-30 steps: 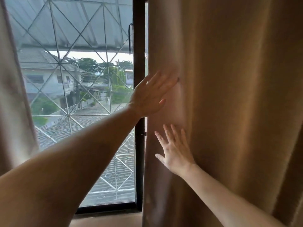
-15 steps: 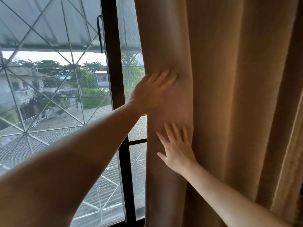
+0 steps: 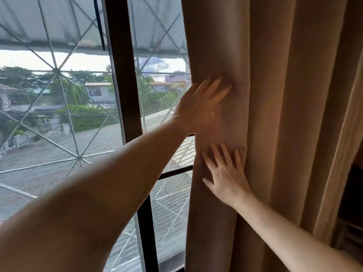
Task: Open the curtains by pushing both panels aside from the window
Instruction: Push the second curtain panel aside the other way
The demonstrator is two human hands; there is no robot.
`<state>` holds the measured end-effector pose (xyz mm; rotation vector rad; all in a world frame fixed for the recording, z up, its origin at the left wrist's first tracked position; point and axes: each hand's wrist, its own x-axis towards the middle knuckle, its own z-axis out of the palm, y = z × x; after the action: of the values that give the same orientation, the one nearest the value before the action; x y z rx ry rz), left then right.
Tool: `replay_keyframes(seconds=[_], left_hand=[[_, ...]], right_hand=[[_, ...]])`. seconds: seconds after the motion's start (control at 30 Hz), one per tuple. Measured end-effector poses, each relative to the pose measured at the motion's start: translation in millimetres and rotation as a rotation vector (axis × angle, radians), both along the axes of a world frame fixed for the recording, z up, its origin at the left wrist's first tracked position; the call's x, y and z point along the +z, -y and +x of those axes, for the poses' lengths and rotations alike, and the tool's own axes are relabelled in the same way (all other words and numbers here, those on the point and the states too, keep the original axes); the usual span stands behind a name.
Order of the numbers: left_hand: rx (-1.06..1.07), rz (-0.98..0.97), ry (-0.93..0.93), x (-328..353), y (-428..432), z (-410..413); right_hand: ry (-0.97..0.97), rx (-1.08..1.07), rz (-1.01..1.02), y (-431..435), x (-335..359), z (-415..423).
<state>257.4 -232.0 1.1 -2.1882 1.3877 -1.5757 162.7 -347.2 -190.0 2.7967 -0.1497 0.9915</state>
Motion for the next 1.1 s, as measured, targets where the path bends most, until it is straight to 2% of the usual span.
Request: replay_keyframes(seconds=[0.13, 0.5, 1.1], left_hand=[[-0.064, -0.027, 0.013, -6.7, 14.6, 4.0], [-0.031, -0.026, 0.012, -7.6, 69.2, -0.1], [0.035, -0.028, -0.053, -6.1, 217.3, -19.2]], right_hand=[[0.007, -0.043, 0.004, 13.7, -1.2, 1.5], [0.037, -0.080, -0.001, 62.7, 0.5, -5.6], [0.102, -0.089, -0.008, 220.5, 3.4, -15.8]])
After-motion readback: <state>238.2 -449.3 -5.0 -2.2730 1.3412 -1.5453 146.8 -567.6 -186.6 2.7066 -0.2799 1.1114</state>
